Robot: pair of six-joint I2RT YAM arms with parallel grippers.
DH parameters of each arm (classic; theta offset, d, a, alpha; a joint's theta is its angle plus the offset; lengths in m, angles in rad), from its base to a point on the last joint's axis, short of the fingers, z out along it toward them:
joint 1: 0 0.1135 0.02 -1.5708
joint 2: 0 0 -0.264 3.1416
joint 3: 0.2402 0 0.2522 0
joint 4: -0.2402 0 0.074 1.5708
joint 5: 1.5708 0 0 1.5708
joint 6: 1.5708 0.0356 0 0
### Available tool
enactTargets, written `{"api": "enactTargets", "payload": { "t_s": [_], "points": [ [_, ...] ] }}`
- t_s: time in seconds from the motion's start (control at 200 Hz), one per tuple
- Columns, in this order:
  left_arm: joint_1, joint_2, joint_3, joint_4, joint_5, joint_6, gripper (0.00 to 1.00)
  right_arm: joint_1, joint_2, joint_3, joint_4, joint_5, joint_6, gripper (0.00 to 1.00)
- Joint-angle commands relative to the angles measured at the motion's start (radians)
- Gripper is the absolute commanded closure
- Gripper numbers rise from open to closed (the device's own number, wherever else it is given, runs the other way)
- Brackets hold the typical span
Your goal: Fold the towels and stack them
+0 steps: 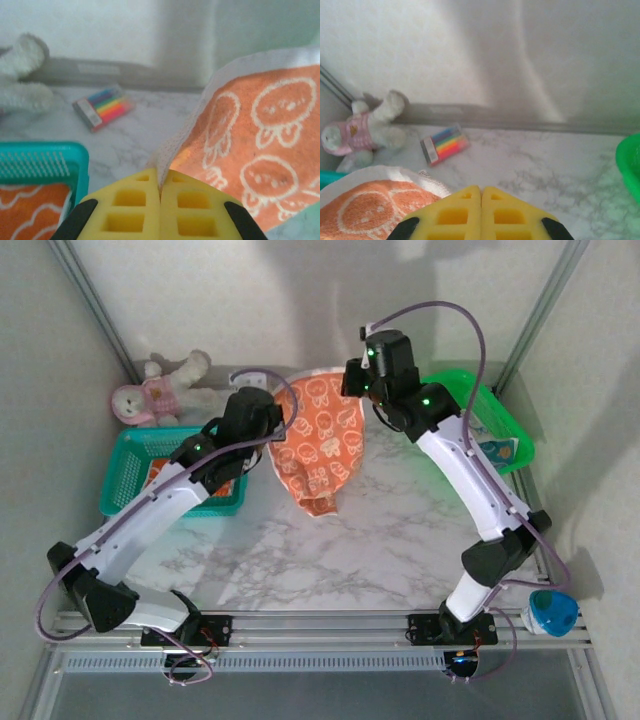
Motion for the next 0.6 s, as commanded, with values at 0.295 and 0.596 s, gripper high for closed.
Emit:
{"api": "enactTargets", "payload": {
  "t_s": [0.295,0.596],
  "points": [
    [0.045,0.230,0.476,0.012,-0.009,0.249,1.00,-0.083,-0.011,0.162,0.161,-0.023,-0.064,1.00],
    [-0.006,0.213,0.579,-0.044,0.054,0.257,1.00,-0.082,-0.086,0.185,0.096,-0.112,-0.029,1.00]
  ]
}}
